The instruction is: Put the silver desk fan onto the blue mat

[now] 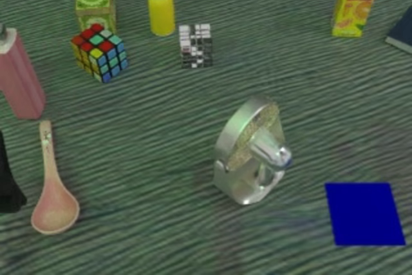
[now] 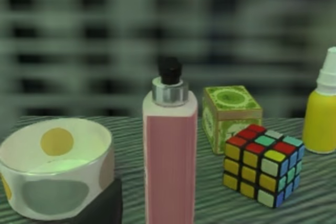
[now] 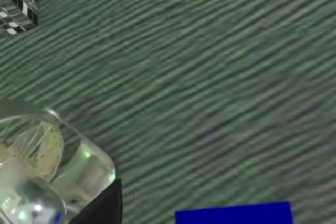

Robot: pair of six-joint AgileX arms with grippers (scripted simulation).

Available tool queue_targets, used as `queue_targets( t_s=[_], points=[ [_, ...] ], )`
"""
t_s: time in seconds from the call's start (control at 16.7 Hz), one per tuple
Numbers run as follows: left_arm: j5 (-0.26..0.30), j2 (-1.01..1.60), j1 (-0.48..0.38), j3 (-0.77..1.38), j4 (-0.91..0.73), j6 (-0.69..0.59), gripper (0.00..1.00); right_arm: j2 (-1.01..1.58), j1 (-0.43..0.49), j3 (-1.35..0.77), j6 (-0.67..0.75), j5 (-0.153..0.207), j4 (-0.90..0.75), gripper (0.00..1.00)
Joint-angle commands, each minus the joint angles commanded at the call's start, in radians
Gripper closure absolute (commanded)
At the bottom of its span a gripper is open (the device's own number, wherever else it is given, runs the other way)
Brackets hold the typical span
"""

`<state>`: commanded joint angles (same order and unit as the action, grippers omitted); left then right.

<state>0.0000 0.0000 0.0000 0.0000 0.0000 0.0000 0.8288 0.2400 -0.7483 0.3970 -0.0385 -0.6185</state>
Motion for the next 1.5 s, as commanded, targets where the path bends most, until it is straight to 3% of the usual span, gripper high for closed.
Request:
queue_targets(
  t_s=[0.42, 0.9, 1.2, 1.5],
  points=[
    [0.0, 0.0, 0.0, 0.0, 0.0, 0.0, 0.0, 0.634, 0.182, -0.643, 0.395, -0.005, -0.437, 0.0],
    [0.0, 0.0, 0.0, 0.0, 0.0, 0.0, 0.0, 1.247, 0.356, -1.308, 0.826, 0.018, -0.835, 0.0],
    [0.0, 0.0, 0.0, 0.0, 0.0, 0.0, 0.0, 1.448, 0.413, -1.546, 0.984, 0.033, -0.961, 0.0],
    [0.0, 0.0, 0.0, 0.0, 0.0, 0.0, 0.0, 1.474, 0.42, -1.579, 1.006, 0.035, -0.977, 0.0]
  ],
)
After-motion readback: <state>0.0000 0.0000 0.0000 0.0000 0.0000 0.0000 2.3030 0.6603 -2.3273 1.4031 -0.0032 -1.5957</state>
